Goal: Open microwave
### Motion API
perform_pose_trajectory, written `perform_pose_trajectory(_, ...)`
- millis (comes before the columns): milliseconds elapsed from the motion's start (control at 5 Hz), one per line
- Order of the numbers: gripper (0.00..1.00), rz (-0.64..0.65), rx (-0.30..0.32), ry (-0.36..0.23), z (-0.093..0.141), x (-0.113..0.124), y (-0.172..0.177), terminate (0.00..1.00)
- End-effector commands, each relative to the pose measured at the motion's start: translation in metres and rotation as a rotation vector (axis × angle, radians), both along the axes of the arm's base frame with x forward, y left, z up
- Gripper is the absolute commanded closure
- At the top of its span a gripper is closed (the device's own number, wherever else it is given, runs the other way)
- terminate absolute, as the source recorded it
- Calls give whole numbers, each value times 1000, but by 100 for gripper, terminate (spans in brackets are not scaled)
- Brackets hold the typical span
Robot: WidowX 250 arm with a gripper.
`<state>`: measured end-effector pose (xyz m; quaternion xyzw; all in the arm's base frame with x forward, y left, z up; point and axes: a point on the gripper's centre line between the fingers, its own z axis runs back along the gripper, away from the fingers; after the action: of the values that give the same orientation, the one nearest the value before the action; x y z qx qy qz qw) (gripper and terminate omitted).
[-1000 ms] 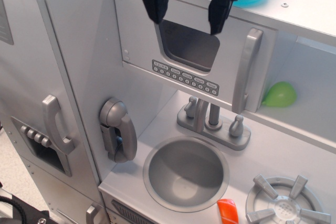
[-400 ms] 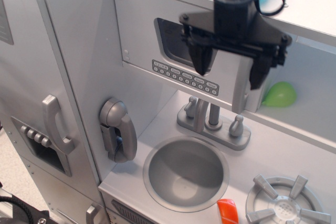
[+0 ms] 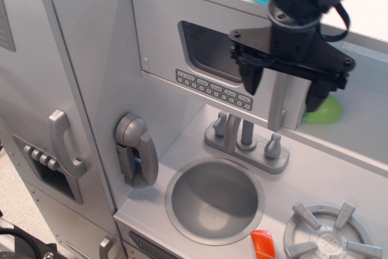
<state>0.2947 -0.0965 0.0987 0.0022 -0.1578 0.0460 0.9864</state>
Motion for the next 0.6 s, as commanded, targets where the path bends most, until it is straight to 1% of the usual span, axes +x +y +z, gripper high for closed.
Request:
perform_pose_trajectory(0,0,-13,-17,-92,12,20,-4,0)
perform_pose_trajectory(200,0,-32,-27,-99,15,26,-3,0)
perform_pose_trajectory(400,100,-47,-69,-88,17,25,-1,0)
